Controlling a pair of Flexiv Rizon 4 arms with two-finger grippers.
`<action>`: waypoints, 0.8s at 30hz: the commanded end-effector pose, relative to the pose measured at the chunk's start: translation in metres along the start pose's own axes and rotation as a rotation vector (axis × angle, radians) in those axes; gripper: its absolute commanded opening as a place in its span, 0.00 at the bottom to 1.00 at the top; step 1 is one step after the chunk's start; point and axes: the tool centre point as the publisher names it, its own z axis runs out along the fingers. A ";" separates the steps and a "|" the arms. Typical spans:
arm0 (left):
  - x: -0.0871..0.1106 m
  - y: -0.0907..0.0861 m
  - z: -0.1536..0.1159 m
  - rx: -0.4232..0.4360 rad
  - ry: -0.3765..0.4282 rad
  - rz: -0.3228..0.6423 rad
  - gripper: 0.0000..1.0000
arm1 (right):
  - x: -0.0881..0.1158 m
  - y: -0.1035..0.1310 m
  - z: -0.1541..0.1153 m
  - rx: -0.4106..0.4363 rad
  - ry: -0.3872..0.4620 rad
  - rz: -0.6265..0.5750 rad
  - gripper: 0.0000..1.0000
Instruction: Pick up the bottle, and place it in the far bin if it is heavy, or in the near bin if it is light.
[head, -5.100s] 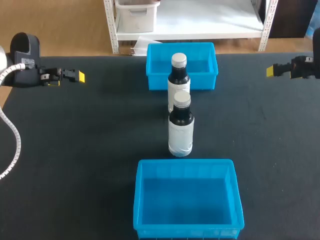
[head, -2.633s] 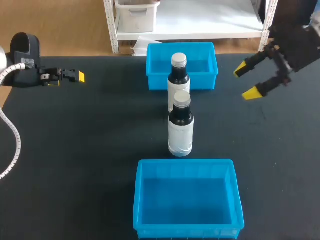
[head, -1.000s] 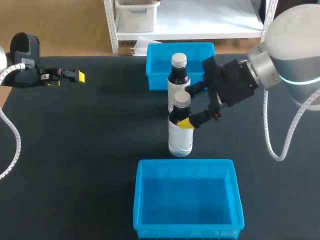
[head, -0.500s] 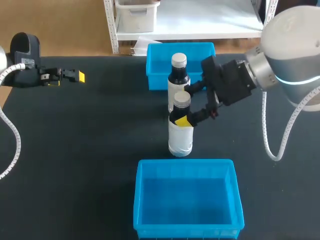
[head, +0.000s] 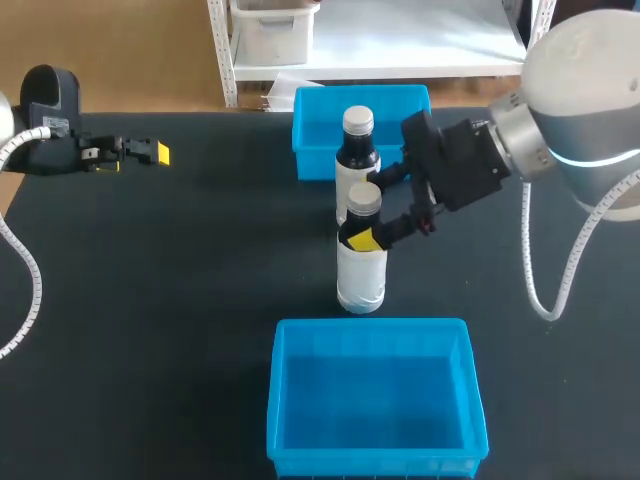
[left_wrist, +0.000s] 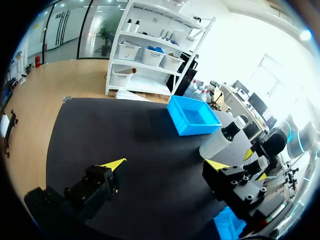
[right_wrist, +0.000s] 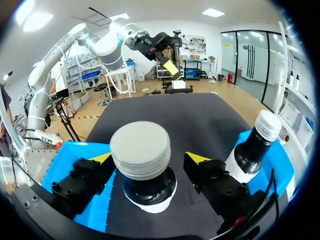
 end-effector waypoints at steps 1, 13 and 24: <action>0.000 0.000 0.000 0.000 0.000 0.000 1.00 | 0.001 0.001 0.001 -0.001 -0.007 0.000 0.82; 0.000 0.000 0.000 0.000 0.000 0.000 1.00 | 0.001 0.001 0.002 -0.001 -0.011 0.001 0.47; 0.000 0.000 0.000 0.000 0.000 0.000 1.00 | -0.005 0.004 -0.003 0.010 -0.013 -0.017 0.00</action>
